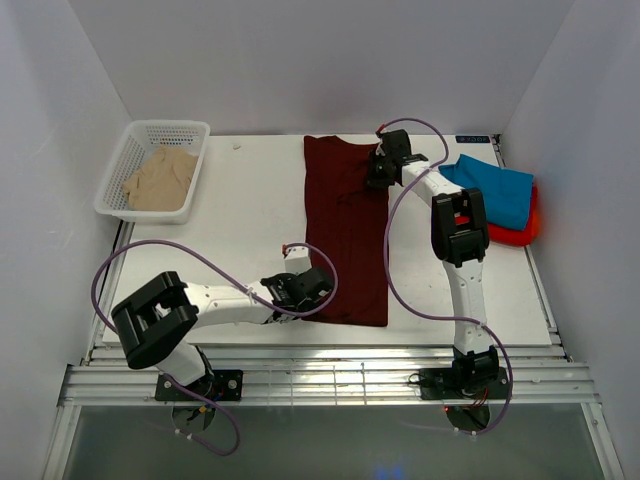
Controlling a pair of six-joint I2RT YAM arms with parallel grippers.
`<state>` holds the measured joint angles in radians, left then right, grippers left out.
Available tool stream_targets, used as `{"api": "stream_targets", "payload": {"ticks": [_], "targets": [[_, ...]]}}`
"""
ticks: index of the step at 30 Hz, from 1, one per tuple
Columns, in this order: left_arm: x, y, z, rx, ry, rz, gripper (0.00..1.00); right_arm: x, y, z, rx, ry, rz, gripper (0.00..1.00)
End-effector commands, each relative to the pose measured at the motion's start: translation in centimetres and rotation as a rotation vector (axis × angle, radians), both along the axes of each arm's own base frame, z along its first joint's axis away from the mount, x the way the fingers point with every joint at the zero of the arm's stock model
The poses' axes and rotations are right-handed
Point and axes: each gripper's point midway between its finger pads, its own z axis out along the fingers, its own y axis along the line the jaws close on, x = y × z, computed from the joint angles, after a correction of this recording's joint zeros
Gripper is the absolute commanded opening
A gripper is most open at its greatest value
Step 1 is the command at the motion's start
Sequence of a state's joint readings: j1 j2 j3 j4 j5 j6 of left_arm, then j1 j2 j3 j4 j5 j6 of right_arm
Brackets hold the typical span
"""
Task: Fold and stack the t-shirts
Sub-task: Fold the tshirt
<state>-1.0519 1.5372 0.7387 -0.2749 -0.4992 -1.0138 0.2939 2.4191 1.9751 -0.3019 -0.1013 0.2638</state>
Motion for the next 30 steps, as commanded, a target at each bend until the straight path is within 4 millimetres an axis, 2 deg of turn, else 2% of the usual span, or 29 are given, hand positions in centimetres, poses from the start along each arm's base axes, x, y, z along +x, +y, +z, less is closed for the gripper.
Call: {"api": "stream_targets", "payload": {"ticks": [1, 5, 13, 24, 30], "targets": [[-0.3, -0.6, 0.1, -0.051, 0.004, -0.007, 0.00, -0.6, 0.2, 1.5, 0.024, -0.007, 0.006, 0.24], [-0.7, -0.2, -0.2, -0.044, 0.017, -0.005, 0.00, -0.4, 0.0, 2.5, 0.013, -0.034, 0.005, 0.08], [-1.8, 1.7, -0.9, -0.013, 0.058, 0.039, 0.00, 0.3, -0.7, 4.6, -0.020, -0.077, -0.012, 0.08], [-3.1, 4.4, -0.5, 0.003, 0.076, 0.087, 0.00, 2.0, -3.8, 6.9, -0.068, -0.117, -0.066, 0.08], [-3.3, 4.5, -0.8, 0.009, 0.092, 0.093, 0.00, 2.2, -3.9, 8.3, -0.060, -0.140, -0.060, 0.08]]}}
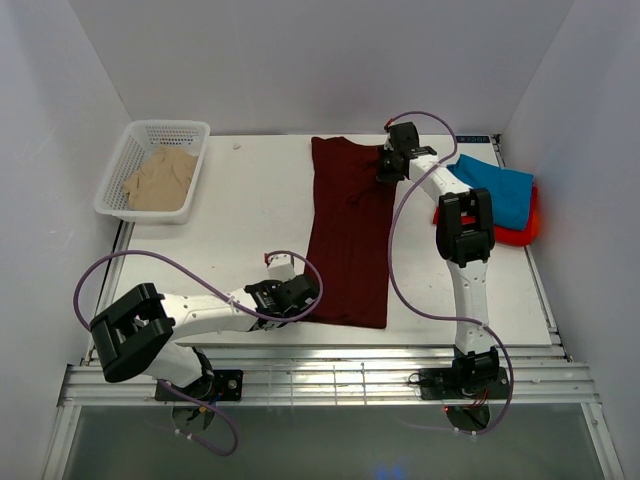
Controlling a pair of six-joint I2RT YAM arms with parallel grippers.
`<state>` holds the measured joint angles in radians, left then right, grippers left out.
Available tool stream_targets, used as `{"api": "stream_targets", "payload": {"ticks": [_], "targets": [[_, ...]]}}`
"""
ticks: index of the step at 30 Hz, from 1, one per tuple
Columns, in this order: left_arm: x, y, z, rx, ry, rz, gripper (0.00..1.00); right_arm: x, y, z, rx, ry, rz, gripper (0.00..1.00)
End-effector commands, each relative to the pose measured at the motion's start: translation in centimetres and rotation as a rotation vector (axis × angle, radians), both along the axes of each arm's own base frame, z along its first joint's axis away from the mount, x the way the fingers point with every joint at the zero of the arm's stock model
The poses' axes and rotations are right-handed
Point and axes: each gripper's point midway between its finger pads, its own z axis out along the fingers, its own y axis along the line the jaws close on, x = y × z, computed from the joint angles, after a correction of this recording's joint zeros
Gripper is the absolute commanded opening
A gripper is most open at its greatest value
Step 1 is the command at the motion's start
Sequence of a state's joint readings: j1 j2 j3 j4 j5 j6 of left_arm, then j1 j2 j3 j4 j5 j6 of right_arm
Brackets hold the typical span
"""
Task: Fold and stack the t-shirts
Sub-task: Fold the tshirt
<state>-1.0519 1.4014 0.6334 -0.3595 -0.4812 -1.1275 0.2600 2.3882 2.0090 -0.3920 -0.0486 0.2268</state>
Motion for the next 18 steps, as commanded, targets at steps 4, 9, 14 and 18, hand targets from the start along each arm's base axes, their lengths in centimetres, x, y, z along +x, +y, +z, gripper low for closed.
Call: {"api": "stream_targets", "payload": {"ticks": [4, 9, 14, 18], "targets": [[-0.9, 1.3, -0.6, 0.035, 0.038, 0.019, 0.00, 1.7, -1.2, 6.4, -0.013, -0.136, -0.016, 0.09], [-1.0, 1.4, -0.6, 0.031, 0.037, 0.023, 0.00, 1.0, -0.8, 5.1, -0.003, -0.092, 0.011, 0.23], [-1.0, 1.4, -0.6, 0.031, 0.036, 0.025, 0.00, -0.1, -0.2, 4.1, 0.034, -0.055, 0.030, 0.27], [-1.0, 1.5, -0.6, 0.034, 0.037, 0.027, 0.00, -0.7, 0.1, 3.5, 0.058, -0.042, 0.038, 0.28]]}}
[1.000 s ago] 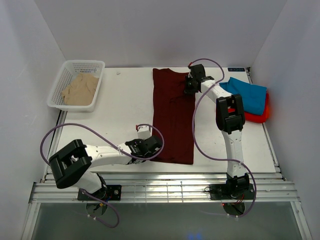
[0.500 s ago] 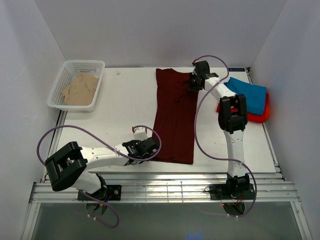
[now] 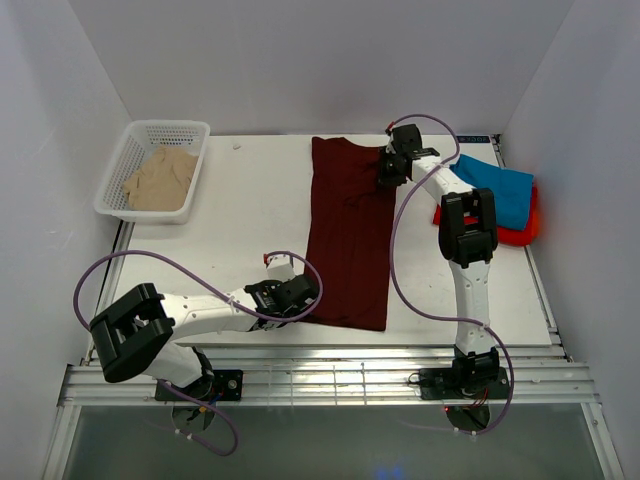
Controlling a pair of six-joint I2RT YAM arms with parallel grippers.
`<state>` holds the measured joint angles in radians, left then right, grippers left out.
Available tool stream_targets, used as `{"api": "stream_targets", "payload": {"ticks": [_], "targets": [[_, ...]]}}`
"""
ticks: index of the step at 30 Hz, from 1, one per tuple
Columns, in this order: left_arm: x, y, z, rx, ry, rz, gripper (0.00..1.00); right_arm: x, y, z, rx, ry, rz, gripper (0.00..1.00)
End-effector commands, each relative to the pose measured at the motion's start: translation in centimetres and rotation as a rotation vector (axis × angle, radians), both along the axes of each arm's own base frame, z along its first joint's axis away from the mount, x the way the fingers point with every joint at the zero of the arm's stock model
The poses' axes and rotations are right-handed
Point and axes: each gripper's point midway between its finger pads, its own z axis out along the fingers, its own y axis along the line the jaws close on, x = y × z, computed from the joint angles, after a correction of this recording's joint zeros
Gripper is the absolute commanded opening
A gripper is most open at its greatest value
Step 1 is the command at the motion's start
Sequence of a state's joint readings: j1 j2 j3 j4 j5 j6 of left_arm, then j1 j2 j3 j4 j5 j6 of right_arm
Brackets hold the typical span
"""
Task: Fold and stack the t-shirts
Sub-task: Fold the tshirt
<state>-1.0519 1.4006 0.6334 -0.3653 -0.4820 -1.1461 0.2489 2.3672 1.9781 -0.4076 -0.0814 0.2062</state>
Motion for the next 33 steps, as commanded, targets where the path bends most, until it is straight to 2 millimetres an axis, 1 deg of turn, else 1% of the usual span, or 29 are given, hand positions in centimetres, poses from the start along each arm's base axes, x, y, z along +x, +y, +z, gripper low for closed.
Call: {"api": "stream_targets", "payload": {"ticks": [1, 5, 10, 15, 21, 26, 33], "targets": [[-1.0, 1.5, -0.6, 0.039, 0.034, 0.011, 0.00, 0.2, 0.8, 3.6, 0.064, -0.063, 0.021, 0.28], [-1.1, 1.6, -0.7, 0.040, 0.037, 0.013, 0.00, 0.2, 1.3, 2.9, 0.087, -0.043, 0.030, 0.29], [-1.1, 1.8, -0.8, 0.042, 0.035, 0.019, 0.00, 0.2, 2.1, 3.1, 0.118, -0.043, 0.045, 0.29], [-1.2, 1.8, -1.0, 0.048, 0.042, 0.017, 0.00, 0.2, 2.0, 2.9, 0.115, -0.038, 0.043, 0.29], [-1.2, 1.9, -0.8, 0.044, 0.039, 0.019, 0.00, -0.1, 1.7, 1.8, 0.086, -0.019, 0.035, 0.29], [-1.2, 2.0, -0.7, 0.043, 0.037, 0.023, 0.00, 0.0, 1.6, 1.9, 0.083, -0.022, 0.038, 0.30], [-1.3, 2.2, -0.8, 0.044, 0.040, 0.028, 0.00, -0.2, 1.6, 1.2, 0.083, -0.003, 0.039, 0.30]]}}
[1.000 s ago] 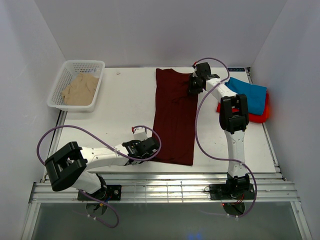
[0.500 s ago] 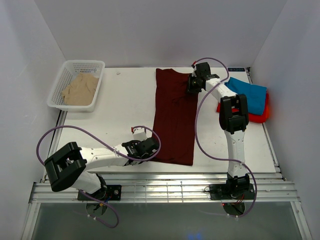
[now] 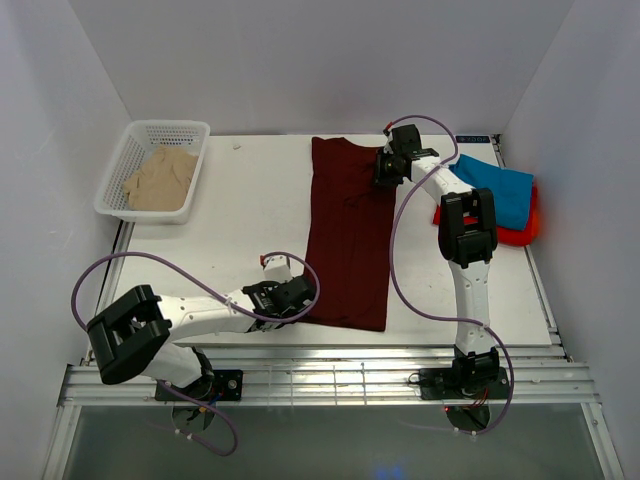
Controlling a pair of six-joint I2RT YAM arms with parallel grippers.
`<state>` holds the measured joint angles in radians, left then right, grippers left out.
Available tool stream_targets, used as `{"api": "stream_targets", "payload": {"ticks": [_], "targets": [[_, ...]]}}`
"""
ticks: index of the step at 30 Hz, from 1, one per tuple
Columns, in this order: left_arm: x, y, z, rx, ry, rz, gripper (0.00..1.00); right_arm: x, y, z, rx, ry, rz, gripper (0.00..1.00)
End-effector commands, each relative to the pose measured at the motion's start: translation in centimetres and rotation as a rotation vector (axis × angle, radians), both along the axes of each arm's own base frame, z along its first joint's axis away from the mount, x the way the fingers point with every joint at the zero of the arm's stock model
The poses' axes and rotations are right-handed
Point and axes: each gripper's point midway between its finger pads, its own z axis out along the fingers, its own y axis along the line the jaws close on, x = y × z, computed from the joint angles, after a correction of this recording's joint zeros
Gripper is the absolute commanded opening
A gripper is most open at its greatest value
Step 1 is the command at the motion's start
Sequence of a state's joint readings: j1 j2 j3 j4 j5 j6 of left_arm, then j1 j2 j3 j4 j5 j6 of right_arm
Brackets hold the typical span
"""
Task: Fold and stack the t-shirts
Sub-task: Fold the tshirt
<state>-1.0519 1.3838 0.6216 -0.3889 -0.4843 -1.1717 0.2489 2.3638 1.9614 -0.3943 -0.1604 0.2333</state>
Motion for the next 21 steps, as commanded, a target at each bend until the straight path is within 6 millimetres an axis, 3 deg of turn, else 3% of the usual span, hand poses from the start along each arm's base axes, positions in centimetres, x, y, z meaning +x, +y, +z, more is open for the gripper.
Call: {"api": "stream_targets", "payload": {"ticks": [1, 21], "targets": [[-1.0, 1.6, -0.6, 0.040, 0.031, 0.007, 0.00, 0.4, 0.2, 1.0, 0.007, -0.025, 0.006, 0.30], [-0.9, 1.5, -0.5, 0.041, 0.028, 0.007, 0.00, -0.6, -0.1, -1.5, -0.016, 0.030, 0.008, 0.30]]}}
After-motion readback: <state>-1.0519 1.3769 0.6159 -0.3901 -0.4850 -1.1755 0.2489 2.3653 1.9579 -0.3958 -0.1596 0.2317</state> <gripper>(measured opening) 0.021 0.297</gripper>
